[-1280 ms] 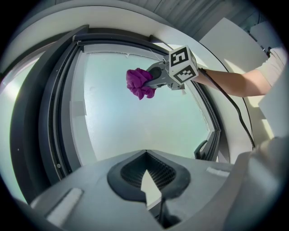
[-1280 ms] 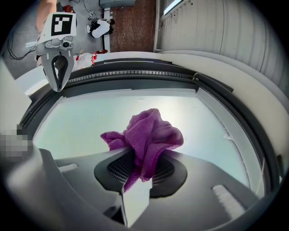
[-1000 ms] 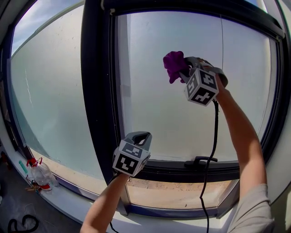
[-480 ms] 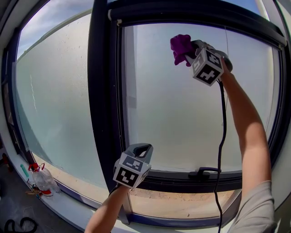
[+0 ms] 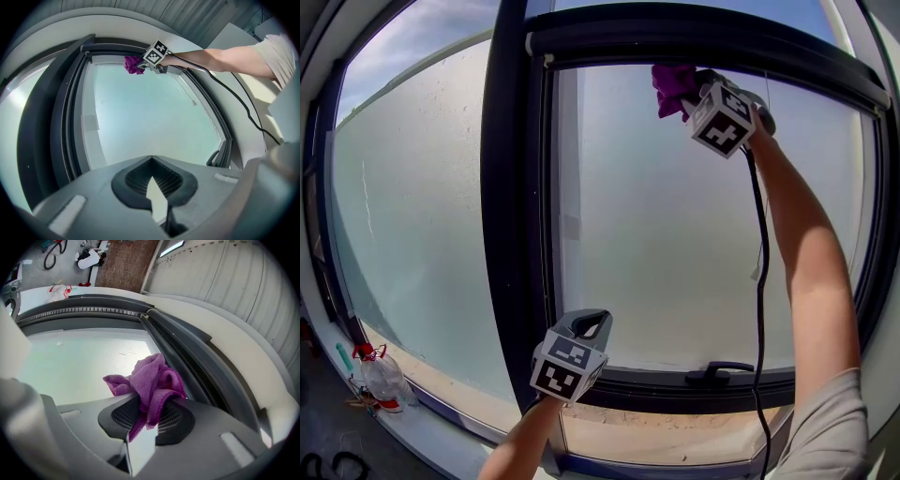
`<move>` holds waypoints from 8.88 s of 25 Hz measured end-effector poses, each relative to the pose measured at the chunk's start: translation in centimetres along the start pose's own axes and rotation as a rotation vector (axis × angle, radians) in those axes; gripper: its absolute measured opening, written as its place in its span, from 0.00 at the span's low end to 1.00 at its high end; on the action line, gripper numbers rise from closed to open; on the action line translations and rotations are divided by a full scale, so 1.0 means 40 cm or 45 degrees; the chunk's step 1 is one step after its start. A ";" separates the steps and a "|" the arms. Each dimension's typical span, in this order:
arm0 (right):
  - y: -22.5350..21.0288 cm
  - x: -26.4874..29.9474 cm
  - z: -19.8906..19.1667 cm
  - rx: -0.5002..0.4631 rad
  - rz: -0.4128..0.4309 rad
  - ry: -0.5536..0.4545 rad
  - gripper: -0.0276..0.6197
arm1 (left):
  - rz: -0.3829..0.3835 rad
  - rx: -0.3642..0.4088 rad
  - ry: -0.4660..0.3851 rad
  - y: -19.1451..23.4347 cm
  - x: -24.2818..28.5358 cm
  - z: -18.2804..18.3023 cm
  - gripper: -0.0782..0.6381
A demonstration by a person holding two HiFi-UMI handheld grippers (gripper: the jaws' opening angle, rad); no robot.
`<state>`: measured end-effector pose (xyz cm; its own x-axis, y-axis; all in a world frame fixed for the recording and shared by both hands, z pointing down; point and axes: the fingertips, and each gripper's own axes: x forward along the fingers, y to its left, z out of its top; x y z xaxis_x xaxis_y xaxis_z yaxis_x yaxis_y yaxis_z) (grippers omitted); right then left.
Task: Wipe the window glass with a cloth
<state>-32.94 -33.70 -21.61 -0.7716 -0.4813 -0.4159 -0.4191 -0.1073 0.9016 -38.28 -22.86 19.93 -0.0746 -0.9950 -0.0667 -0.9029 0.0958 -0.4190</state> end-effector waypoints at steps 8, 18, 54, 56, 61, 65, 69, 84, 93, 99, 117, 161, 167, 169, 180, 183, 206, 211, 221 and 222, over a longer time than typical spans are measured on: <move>-0.026 -0.019 -0.032 0.036 -0.045 -0.001 0.21 | 0.001 0.003 -0.009 -0.012 0.011 0.015 0.12; -0.070 -0.076 -0.141 0.082 -0.128 0.098 0.21 | -0.048 0.045 -0.024 -0.067 0.100 0.100 0.12; 0.359 -0.288 -0.237 -0.127 0.282 -0.019 0.20 | -0.194 0.005 0.044 -0.238 0.229 0.074 0.12; 0.411 -0.310 -0.244 -0.128 0.318 -0.027 0.20 | -0.196 -0.008 0.055 -0.243 0.227 0.058 0.12; 0.545 -0.371 -0.265 -0.153 0.404 -0.036 0.20 | -0.209 -0.028 0.090 -0.264 0.226 0.019 0.12; 0.642 -0.411 -0.277 -0.121 0.447 -0.041 0.20 | -0.217 -0.044 0.115 -0.281 0.225 -0.016 0.12; 0.754 -0.457 -0.289 -0.124 0.496 -0.044 0.20 | -0.208 -0.062 0.152 -0.288 0.221 -0.060 0.12; 1.078 -0.579 -0.328 -0.122 0.732 -0.021 0.20 | -0.231 -0.145 0.261 -0.333 0.219 -0.181 0.12; 1.243 -0.642 -0.343 -0.252 0.981 -0.010 0.20 | -0.236 -0.172 0.299 -0.350 0.215 -0.225 0.12; 1.286 -0.660 -0.352 -0.299 1.089 0.011 0.20 | -0.235 -0.184 0.309 -0.347 0.211 -0.238 0.12; 1.085 -0.658 -0.474 -0.217 0.856 0.101 0.21 | -0.297 -0.091 0.211 -0.420 0.282 -0.116 0.12; 0.383 -0.393 -0.385 0.130 0.339 0.038 0.21 | -0.077 0.040 -0.260 -0.263 0.274 0.472 0.11; 0.270 -0.350 -0.377 0.089 0.263 0.047 0.21 | -0.075 0.089 -0.306 -0.243 0.276 0.557 0.11; 0.227 -0.336 -0.375 0.062 0.239 0.048 0.21 | -0.088 0.068 -0.327 -0.241 0.278 0.583 0.11; 0.017 -0.255 -0.356 0.031 0.185 0.039 0.21 | -0.002 0.051 -0.339 -0.201 0.300 0.691 0.11; -0.028 -0.236 -0.354 0.019 0.175 0.050 0.21 | 0.006 0.047 -0.342 -0.196 0.302 0.698 0.11; -0.211 -0.243 -0.445 0.196 -0.063 0.066 0.21 | -0.007 0.119 -0.339 -0.230 0.313 0.683 0.11; -0.213 -0.266 -0.478 0.190 -0.078 0.081 0.21 | -0.020 0.117 -0.333 -0.257 0.322 0.671 0.11; -0.139 -0.310 -0.500 0.074 -0.002 0.074 0.20 | -0.025 0.100 -0.312 -0.289 0.331 0.644 0.11; -0.127 -0.315 -0.501 0.057 0.011 0.070 0.20 | -0.028 0.095 -0.305 -0.292 0.335 0.639 0.11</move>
<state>-11.51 -44.51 -18.56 -0.7480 -0.5296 -0.4000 -0.4345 -0.0648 0.8983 -17.93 -36.56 0.79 0.0551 -0.9623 -0.2662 -0.8689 0.0851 -0.4877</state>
